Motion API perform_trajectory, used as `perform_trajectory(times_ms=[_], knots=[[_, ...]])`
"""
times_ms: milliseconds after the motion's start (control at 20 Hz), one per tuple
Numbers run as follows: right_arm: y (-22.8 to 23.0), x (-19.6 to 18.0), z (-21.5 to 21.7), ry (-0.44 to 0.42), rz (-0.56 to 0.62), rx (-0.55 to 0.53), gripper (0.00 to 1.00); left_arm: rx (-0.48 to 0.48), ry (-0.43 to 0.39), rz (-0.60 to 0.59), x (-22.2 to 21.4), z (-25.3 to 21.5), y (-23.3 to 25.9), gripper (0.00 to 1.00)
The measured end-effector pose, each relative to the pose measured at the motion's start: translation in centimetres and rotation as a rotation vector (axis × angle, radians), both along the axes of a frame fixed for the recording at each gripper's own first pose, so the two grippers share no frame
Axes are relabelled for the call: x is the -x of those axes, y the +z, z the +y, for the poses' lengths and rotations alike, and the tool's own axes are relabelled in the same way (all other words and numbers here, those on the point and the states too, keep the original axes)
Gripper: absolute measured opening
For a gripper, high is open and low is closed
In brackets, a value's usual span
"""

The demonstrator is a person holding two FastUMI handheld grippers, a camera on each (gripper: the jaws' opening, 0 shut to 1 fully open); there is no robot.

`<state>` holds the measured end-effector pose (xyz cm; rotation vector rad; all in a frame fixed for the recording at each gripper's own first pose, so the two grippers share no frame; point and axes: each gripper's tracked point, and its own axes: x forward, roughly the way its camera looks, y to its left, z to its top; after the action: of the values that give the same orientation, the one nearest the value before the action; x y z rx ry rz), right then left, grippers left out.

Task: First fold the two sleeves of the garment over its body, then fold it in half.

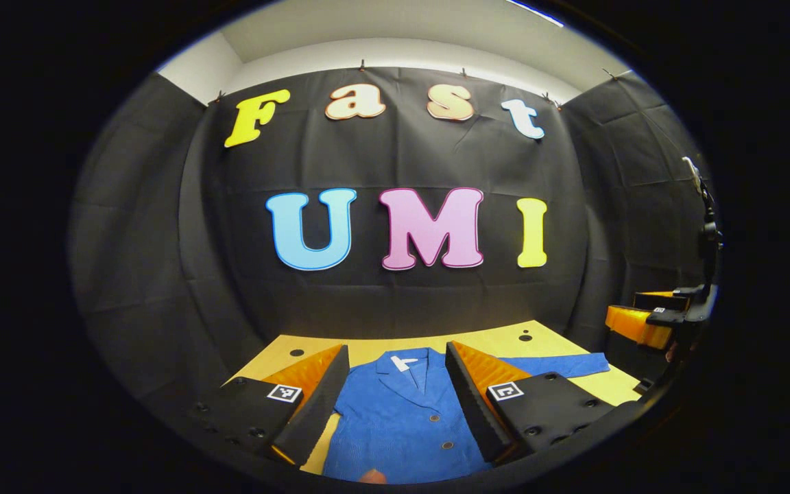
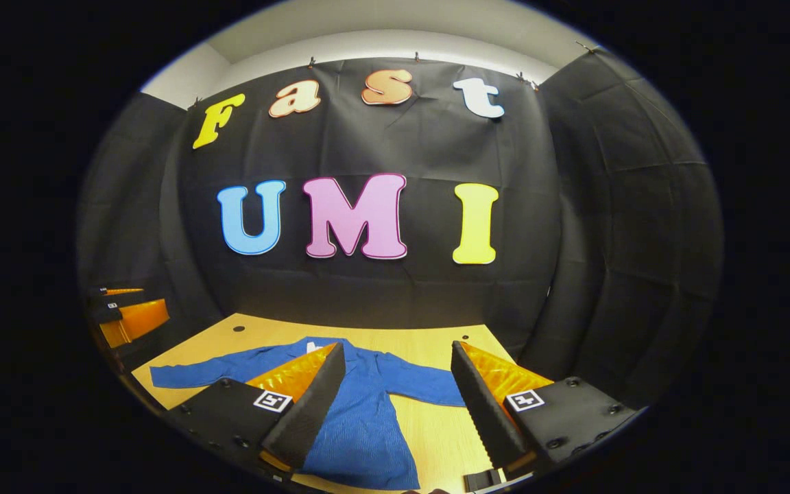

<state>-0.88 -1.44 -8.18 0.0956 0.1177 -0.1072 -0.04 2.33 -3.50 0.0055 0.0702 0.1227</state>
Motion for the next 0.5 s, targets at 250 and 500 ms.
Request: perform_trajectory(times_ms=[250, 500], knots=[[-1.7, -0.2, -1.3, -0.033, 0.026, 0.03, 0.94, -0.013, 0.027, -0.008, 0.4, 1.3, -0.7, 0.81], [-2.8, 0.1, -4.5, -0.105, 0.091, -0.012, 0.98, 0.01, 0.007, -0.023, -0.2, 2.0, -1.3, 0.81]])
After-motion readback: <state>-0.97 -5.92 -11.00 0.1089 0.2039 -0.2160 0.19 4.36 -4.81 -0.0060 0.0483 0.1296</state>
